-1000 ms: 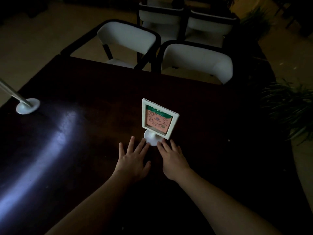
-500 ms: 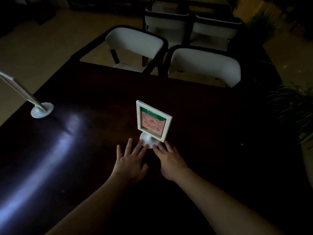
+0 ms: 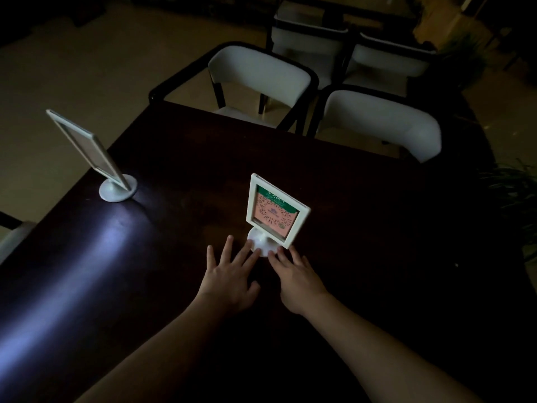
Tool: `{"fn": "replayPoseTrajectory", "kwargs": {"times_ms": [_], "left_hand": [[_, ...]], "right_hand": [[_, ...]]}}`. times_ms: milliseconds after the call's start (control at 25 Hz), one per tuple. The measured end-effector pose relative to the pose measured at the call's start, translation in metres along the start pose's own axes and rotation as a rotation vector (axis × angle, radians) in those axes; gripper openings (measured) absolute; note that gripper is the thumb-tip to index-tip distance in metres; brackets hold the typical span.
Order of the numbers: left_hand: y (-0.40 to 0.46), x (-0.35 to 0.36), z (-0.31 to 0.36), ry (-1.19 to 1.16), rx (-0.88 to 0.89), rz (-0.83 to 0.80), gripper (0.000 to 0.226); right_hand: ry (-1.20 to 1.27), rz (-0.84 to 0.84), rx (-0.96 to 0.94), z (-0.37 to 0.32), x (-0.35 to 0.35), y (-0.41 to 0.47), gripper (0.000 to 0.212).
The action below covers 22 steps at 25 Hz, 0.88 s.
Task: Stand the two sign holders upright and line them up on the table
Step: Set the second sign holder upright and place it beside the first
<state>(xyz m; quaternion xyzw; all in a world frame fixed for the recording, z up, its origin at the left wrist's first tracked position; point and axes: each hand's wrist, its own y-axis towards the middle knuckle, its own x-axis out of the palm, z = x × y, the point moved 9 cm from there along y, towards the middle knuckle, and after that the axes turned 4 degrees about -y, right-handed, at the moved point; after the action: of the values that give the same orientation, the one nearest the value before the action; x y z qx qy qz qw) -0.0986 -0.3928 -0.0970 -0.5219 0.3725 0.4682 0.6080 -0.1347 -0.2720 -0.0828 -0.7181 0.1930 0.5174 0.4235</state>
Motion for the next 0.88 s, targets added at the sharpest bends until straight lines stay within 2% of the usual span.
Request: {"fn": "replayPoseTrajectory", "kwargs": {"times_ms": [880], "left_hand": [[-0.003,-0.027,-0.156,-0.051,-0.057,0.062,0.081]], "right_hand": [[-0.040,-0.044,0.002,-0.134,-0.031,0.083,0.089]]}}
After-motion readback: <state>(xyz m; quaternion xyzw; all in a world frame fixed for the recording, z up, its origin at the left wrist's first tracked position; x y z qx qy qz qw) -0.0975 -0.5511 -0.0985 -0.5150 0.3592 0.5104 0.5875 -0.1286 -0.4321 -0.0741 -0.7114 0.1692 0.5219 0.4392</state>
